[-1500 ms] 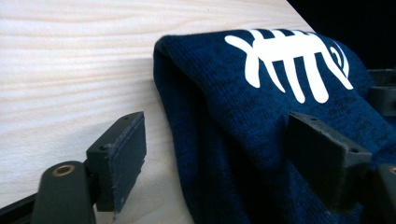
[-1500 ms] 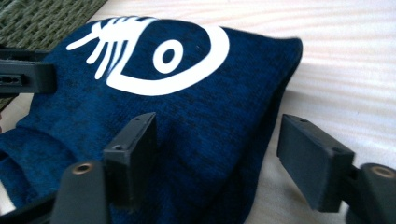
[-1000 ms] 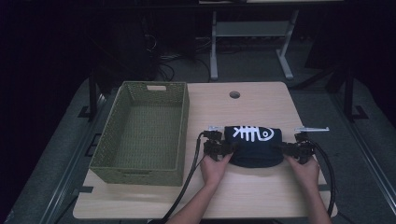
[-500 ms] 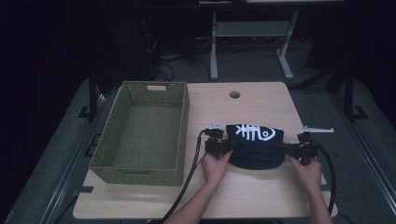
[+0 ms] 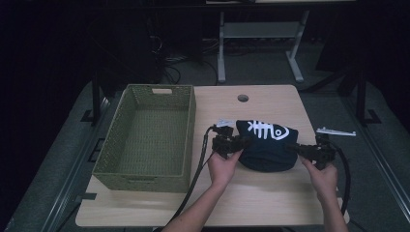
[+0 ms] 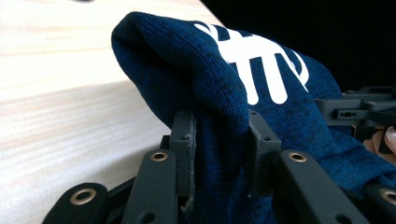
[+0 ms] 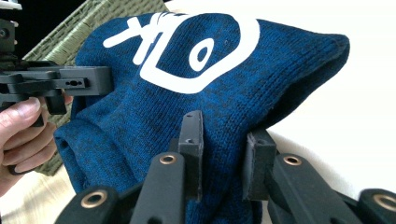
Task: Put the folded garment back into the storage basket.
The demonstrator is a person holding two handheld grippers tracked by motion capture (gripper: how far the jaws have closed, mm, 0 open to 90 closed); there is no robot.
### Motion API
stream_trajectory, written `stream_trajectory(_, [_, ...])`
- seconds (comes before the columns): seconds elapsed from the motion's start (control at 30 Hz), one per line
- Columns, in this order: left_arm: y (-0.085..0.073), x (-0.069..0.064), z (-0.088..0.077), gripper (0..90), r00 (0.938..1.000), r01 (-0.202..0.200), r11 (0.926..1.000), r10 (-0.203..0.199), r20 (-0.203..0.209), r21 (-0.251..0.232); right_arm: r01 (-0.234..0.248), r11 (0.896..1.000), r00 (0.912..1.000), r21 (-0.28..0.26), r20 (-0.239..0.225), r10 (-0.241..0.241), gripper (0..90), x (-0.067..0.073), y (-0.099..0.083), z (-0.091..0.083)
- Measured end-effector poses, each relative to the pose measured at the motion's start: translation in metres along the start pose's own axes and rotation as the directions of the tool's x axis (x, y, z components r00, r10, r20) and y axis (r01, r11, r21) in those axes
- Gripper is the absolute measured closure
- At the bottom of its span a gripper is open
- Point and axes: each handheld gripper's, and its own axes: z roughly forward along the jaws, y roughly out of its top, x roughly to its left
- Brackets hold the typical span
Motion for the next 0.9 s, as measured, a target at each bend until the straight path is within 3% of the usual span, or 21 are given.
stream_trajectory(0.2, [0.011, -0.002, -0.012, 68.6, 0.9996, -0.007, 0.9998, 0.007, 0.027, -0.019, 0.010, 1.000, 0.9998, -0.020, -0.014, -0.010, 73.3, 0.010, 0.014, -0.007])
stream_trajectory(0.5, [0.030, -0.003, -0.035, 68.6, 0.9959, 0.011, 0.9978, -0.005, 0.091, -0.066, 0.005, 0.996, 0.9971, -0.085, -0.075, -0.012, 73.4, 0.027, 0.031, -0.019])
stream_trajectory(0.6, [0.037, 0.001, -0.043, 68.6, 0.9933, 0.019, 0.9970, -0.010, 0.115, -0.075, 0.023, 0.993, 0.9940, -0.113, -0.104, -0.035, 73.4, 0.037, 0.040, -0.023])
stream_trajectory(0.9, [0.050, 0.007, -0.064, 68.6, 0.9905, 0.039, 0.9939, -0.025, 0.135, -0.103, 0.054, 0.991, 0.9906, -0.118, -0.118, -0.068, 73.4, 0.054, 0.055, -0.022])
